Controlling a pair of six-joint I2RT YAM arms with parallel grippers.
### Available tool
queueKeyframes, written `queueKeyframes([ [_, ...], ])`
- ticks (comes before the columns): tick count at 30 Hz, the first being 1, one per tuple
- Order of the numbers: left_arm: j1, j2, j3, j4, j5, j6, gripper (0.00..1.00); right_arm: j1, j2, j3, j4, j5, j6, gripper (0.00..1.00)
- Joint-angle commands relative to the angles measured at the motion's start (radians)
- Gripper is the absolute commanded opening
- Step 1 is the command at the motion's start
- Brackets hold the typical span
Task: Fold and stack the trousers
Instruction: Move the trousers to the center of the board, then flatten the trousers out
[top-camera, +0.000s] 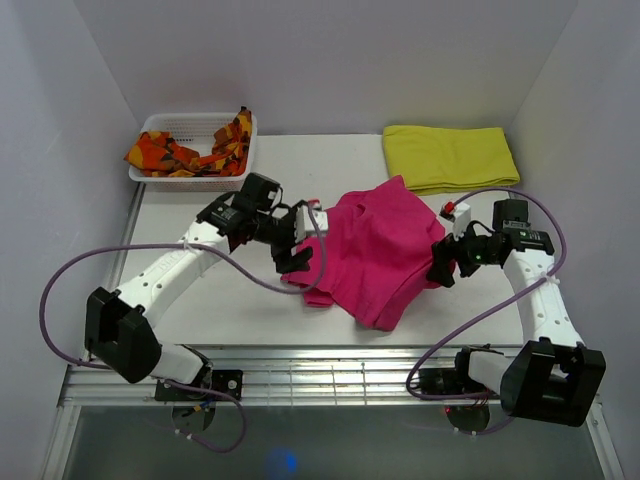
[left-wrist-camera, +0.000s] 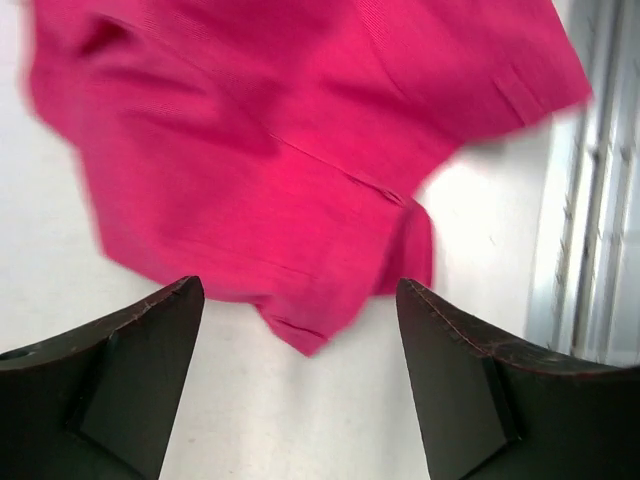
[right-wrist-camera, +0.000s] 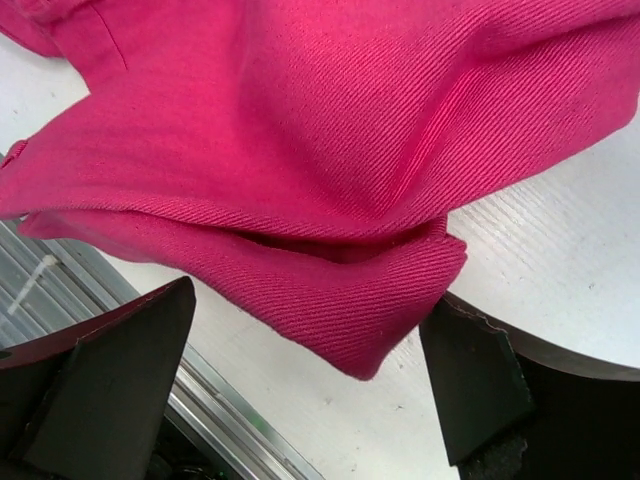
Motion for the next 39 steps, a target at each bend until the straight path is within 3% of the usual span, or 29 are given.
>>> queueKeyframes([
  [1, -0.117, -0.08, -0.216, 0.0, -0.051, 0.319, 0.87, -0.007, 0.008, -0.019, -0.057, 0.061, -0.096, 0.94],
  [4, -0.174, -0.063, -0.289, 0.088, -0.125, 0.304, 0.84, -0.014, 0.02, -0.021, -0.077, 0.154, -0.196, 0.88],
  [9, -0.169, -0.023, -0.325, 0.231, -0.201, 0.185, 0.73, -0.028, -0.049, 0.034, -0.08, 0.272, -0.333, 0.86],
  [11, -0.087, -0.025, -0.273, 0.228, -0.121, 0.061, 0.72, -0.028, -0.033, 0.091, -0.115, 0.266, -0.342, 0.87],
  [13, 0.008, -0.014, -0.182, 0.179, 0.096, -0.042, 0.74, -0.028, -0.001, 0.195, -0.15, 0.249, -0.327, 0.88],
  [15, 0.146, -0.002, -0.145, 0.17, 0.221, -0.196, 0.78, -0.026, 0.068, 0.262, -0.202, 0.226, -0.281, 0.88],
  [18, 0.261, -0.034, -0.163, 0.202, 0.263, -0.326, 0.8, -0.002, 0.14, 0.371, -0.262, 0.157, -0.18, 0.88],
  [20, 0.333, -0.066, -0.229, 0.269, 0.271, -0.395, 0.82, 0.142, 0.151, 0.373, -0.232, 0.181, -0.088, 0.88],
  [21, 0.373, -0.089, -0.251, 0.325, 0.291, -0.485, 0.83, 0.279, 0.151, 0.361, -0.165, 0.204, 0.019, 0.88],
  [23, 0.501, -0.083, -0.291, 0.37, 0.373, -0.623, 0.84, 0.421, 0.164, 0.321, -0.083, 0.282, 0.127, 0.88],
  [25, 0.621, -0.063, -0.297, 0.392, 0.438, -0.679, 0.84, 0.528, 0.195, 0.312, -0.002, 0.254, 0.202, 0.88],
  [29, 0.686, -0.068, -0.338, 0.418, 0.469, -0.753, 0.84, 0.624, 0.347, 0.339, 0.087, 0.258, 0.275, 0.76],
  [34, 0.723, -0.14, -0.381, 0.381, 0.433, -0.718, 0.85, 0.892, 0.43, 0.332, 0.248, 0.347, 0.348, 0.76],
  [39, 0.754, -0.167, -0.403, 0.369, 0.437, -0.713, 0.86, 1.046, 0.526, 0.341, 0.345, 0.532, 0.419, 0.76],
])
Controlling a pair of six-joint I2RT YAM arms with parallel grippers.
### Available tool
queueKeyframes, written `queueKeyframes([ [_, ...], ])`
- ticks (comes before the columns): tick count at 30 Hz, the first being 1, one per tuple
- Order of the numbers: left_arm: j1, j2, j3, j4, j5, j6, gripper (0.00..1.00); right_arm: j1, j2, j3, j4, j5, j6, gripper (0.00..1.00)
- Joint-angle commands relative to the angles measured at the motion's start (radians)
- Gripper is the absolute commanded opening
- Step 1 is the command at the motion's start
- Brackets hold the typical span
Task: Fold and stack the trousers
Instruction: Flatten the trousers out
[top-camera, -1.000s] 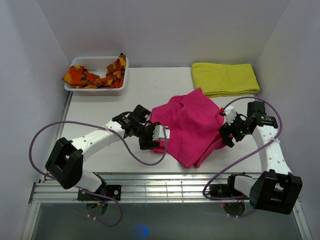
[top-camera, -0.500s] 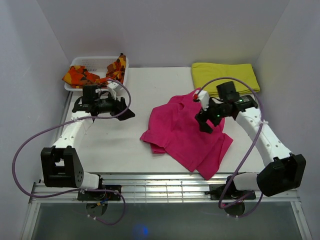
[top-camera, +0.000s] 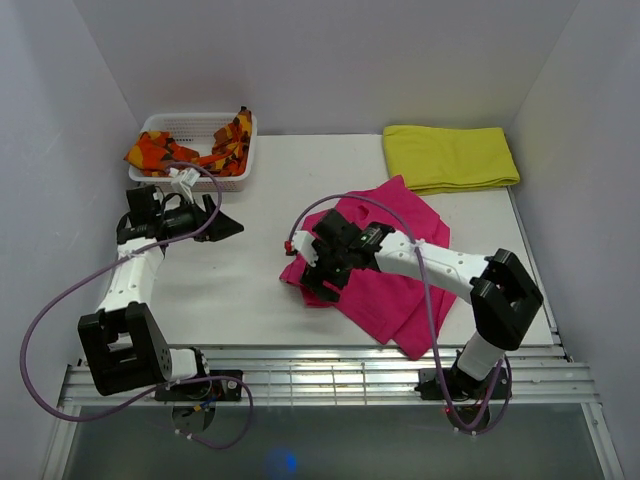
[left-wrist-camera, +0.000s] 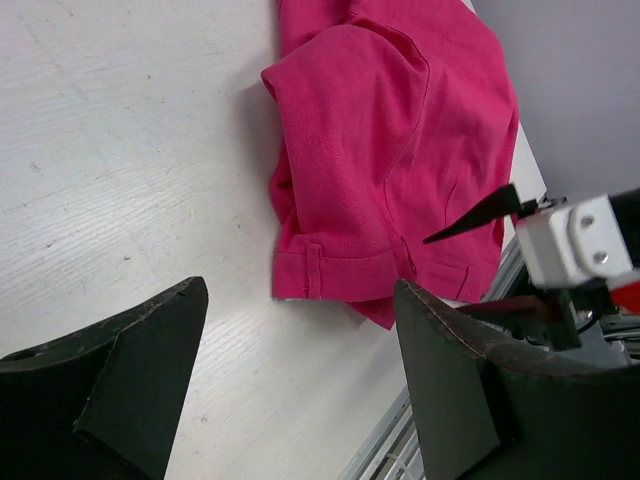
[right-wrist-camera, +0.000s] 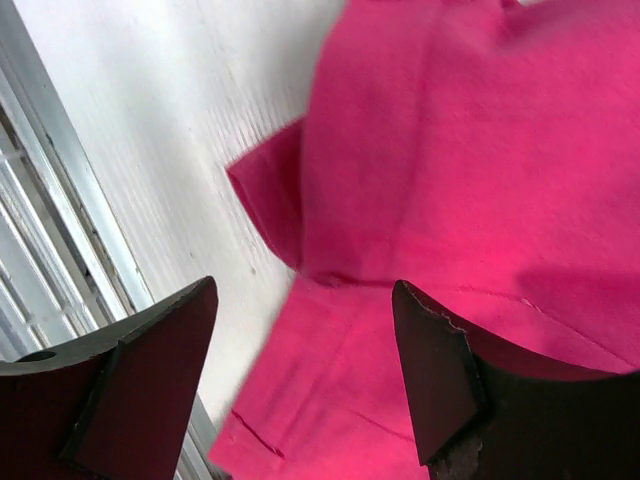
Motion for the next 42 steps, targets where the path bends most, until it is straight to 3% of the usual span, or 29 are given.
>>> queueKeyframes([
  [1, 0.02, -0.057, -0.011, 0.007, 0.041, -0.009, 0.86, 0.081, 0.031, 0.02, 0.107, 0.147, 0.1, 0.76],
  [8, 0.026, -0.074, -0.064, 0.045, 0.044, -0.029, 0.87, 0.186, 0.152, 0.051, 0.167, 0.443, 0.161, 0.78],
  [14, 0.027, -0.098, -0.104, 0.048, 0.034, -0.008, 0.87, 0.189, 0.221, 0.068, 0.23, 0.538, 0.164, 0.73],
  [15, 0.029, -0.103, -0.115, 0.05, 0.034, -0.005, 0.88, 0.189, 0.224, 0.066, 0.241, 0.549, 0.164, 0.7],
  [18, 0.027, -0.12, -0.135, 0.056, 0.036, -0.002, 0.88, 0.187, 0.224, 0.069, 0.259, 0.564, 0.161, 0.4],
  [19, 0.027, -0.121, -0.149, 0.062, 0.041, -0.001, 0.88, 0.184, 0.218, 0.074, 0.259, 0.56, 0.158, 0.21],
  [21, 0.027, -0.127, -0.159, 0.065, 0.045, -0.003, 0.88, 0.181, 0.185, 0.085, 0.258, 0.532, 0.137, 0.09],
  [27, 0.027, -0.141, -0.213, 0.122, 0.096, -0.052, 0.87, 0.1, 0.016, 0.112, 0.203, 0.275, 0.065, 0.08],
  [33, 0.006, -0.189, -0.34, 0.373, 0.121, -0.215, 0.86, -0.13, -0.153, 0.157, 0.062, 0.016, -0.07, 0.08],
  [36, -0.103, -0.209, -0.336, 0.41, 0.012, -0.172, 0.86, -0.227, -0.237, 0.199, -0.012, -0.08, -0.168, 0.08],
  [38, -0.262, -0.196, -0.321, 0.41, -0.068, -0.114, 0.86, -0.253, -0.278, 0.242, -0.083, -0.063, -0.242, 0.08],
  [40, -0.427, -0.157, -0.285, 0.416, -0.233, -0.066, 0.86, -0.304, -0.306, 0.301, -0.126, -0.039, -0.278, 0.08],
  [42, -0.524, -0.115, -0.267, 0.466, -0.359, -0.041, 0.91, -0.375, -0.326, 0.33, -0.169, -0.043, -0.328, 0.08],
])
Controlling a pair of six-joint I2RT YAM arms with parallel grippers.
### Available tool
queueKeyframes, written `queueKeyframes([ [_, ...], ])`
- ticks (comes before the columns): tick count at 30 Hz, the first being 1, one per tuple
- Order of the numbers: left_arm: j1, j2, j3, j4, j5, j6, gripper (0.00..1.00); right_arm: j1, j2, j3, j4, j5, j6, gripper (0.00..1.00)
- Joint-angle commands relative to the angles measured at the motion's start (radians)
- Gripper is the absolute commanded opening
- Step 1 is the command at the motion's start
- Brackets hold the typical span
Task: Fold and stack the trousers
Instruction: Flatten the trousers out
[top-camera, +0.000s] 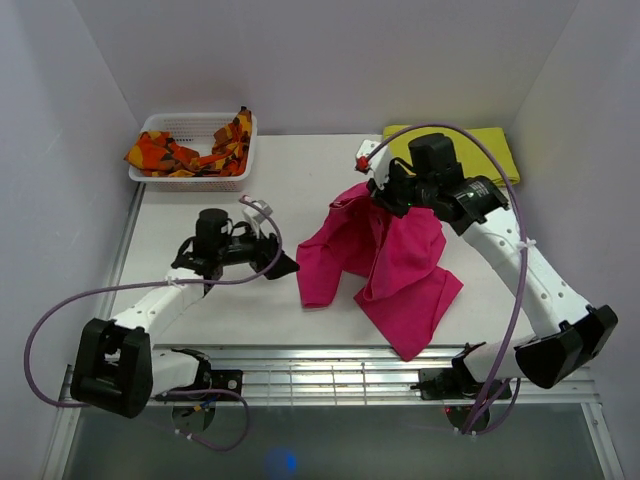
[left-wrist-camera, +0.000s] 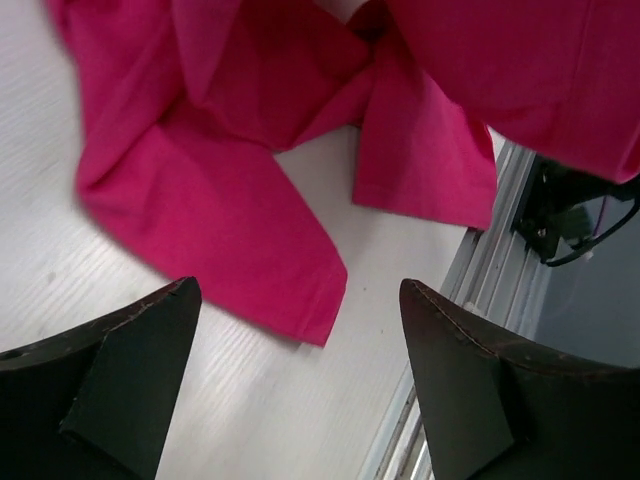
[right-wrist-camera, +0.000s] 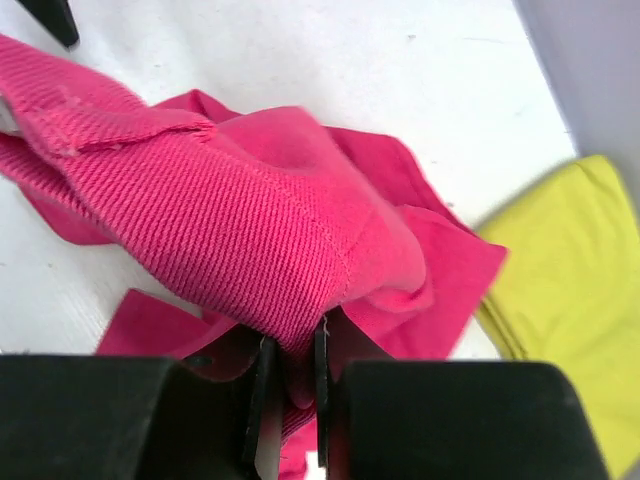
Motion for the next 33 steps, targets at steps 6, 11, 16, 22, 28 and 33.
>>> queueKeyframes([
  [6, -0.464, 0.254, 0.155, 0.199, -0.451, 0.128, 0.98, -0.192, -0.115, 0.12, -0.078, 0.031, -0.212, 0.08],
  [11, -0.678, 0.441, 0.313, 0.212, -0.573, 0.169, 0.98, -0.267, -0.109, 0.161, -0.074, 0.06, -0.215, 0.08],
  [16, -0.736, 0.638, 0.451, 0.183, -0.576, 0.116, 0.98, -0.332, -0.096, 0.187, -0.069, 0.073, -0.2, 0.08],
  [22, -0.752, 0.833, 0.582, -0.057, -0.711, 0.185, 0.55, -0.367, -0.13, 0.192, -0.071, 0.099, -0.223, 0.08],
  [28, -0.491, 0.5, 0.549, -0.489, -0.484, 0.348, 0.0, -0.39, -0.146, 0.252, -0.077, 0.11, -0.221, 0.08],
  [33, -0.277, 0.032, 0.62, -0.614, -0.58, 0.395, 0.0, -0.39, -0.164, 0.21, -0.069, 0.111, -0.203, 0.08],
])
